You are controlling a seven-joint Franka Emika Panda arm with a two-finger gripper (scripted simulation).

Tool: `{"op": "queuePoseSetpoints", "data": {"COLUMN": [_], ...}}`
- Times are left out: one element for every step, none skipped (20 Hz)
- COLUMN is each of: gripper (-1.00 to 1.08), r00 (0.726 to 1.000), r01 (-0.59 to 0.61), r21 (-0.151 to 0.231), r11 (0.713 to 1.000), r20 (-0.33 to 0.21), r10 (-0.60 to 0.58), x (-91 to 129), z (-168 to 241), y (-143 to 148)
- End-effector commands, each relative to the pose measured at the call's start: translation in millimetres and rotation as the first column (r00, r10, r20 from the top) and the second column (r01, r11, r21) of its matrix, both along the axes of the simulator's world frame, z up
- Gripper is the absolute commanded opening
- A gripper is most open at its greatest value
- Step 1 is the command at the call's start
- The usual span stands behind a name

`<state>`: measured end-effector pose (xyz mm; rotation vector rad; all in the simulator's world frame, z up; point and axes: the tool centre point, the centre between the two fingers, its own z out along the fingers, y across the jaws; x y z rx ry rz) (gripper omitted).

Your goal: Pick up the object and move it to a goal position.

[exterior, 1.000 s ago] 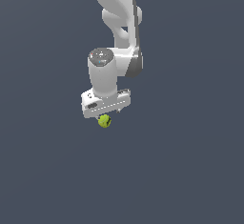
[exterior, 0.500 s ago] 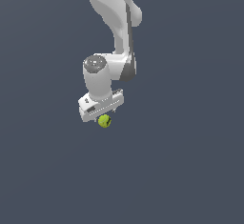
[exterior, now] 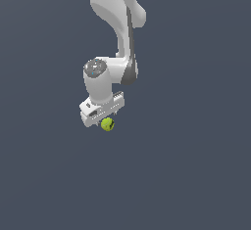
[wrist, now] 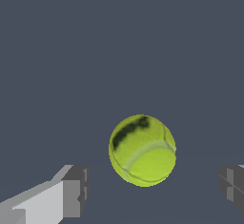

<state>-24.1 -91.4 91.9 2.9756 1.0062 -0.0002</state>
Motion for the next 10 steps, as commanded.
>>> {"op": "queuePoseSetpoints", "data": {"gripper": [1.0,1.0,1.0,1.0,1.0,1.0,1.0,1.0,1.0,1.0], "r00": [1.0,1.0,1.0,1.0,1.0,1.0,1.0,1.0,1.0,1.0], "r01": [-0.006,-0.002,-0.002,-0.002,-0.002,-0.003,-0.003,-0.004,-0.004,-0.005], "r21": [0.0,0.0,0.0,0.0,0.0,0.0,0.0,0.0,0.0,0.0], "r11": [1.0,1.0,1.0,1.0,1.0,1.0,1.0,1.0,1.0,1.0], "r20": [0.0,0.0,0.0,0.0,0.0,0.0,0.0,0.0,0.0,0.0], "r10": [0.006,0.002,0.002,0.002,0.002,0.003,0.003,0.004,0.004,0.005], "x": [0,0,0,0,0,0,-1,-1,-1,-1], "z": [-1,0,-1,-2,-4,-6,-10,-14,-19,-24], "y": [0,0,0,0,0,0,0,0,0,0]}}
